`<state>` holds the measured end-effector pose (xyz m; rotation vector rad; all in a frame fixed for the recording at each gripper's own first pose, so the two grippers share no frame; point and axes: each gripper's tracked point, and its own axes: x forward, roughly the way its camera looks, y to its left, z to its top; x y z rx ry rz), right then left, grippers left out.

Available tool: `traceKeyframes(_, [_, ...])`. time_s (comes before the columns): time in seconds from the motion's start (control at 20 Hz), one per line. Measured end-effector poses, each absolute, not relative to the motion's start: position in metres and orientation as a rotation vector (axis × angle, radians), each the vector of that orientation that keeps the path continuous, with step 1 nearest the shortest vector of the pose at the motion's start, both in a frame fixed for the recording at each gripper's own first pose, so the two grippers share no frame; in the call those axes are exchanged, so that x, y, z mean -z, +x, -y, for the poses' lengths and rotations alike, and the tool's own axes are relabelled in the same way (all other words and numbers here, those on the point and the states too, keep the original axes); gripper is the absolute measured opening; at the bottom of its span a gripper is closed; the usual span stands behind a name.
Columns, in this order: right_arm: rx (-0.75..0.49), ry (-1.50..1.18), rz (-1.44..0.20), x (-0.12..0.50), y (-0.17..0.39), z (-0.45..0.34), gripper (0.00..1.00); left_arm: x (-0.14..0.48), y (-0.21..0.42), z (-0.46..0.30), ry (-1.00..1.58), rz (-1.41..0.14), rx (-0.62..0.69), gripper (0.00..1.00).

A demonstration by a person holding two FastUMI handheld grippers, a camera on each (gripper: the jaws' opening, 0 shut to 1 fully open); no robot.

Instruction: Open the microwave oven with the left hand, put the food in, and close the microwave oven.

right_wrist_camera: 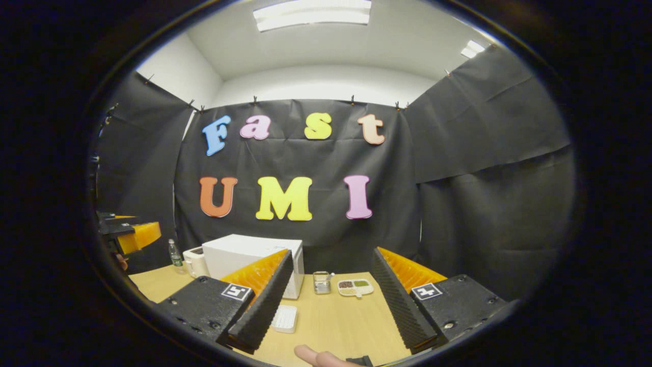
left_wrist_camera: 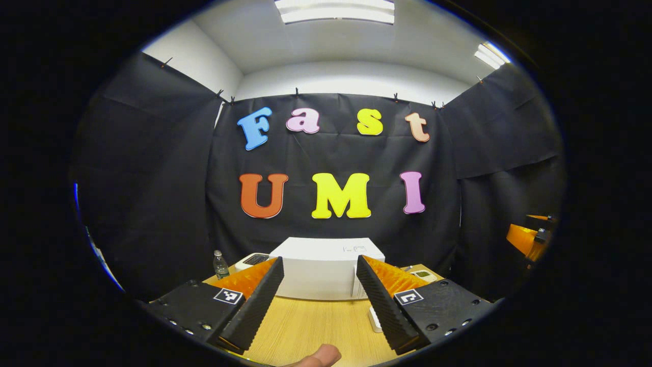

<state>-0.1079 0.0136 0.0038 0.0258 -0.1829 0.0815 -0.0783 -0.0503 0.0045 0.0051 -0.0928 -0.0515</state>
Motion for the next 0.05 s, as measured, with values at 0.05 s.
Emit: traceKeyframes(0.05, [-0.079, 0.024, 0.19, -0.006, -0.1116, -0.012, 0.92, -0.0033, -0.091, 0.0491, 0.007, 0.081, 0.045, 0.92])
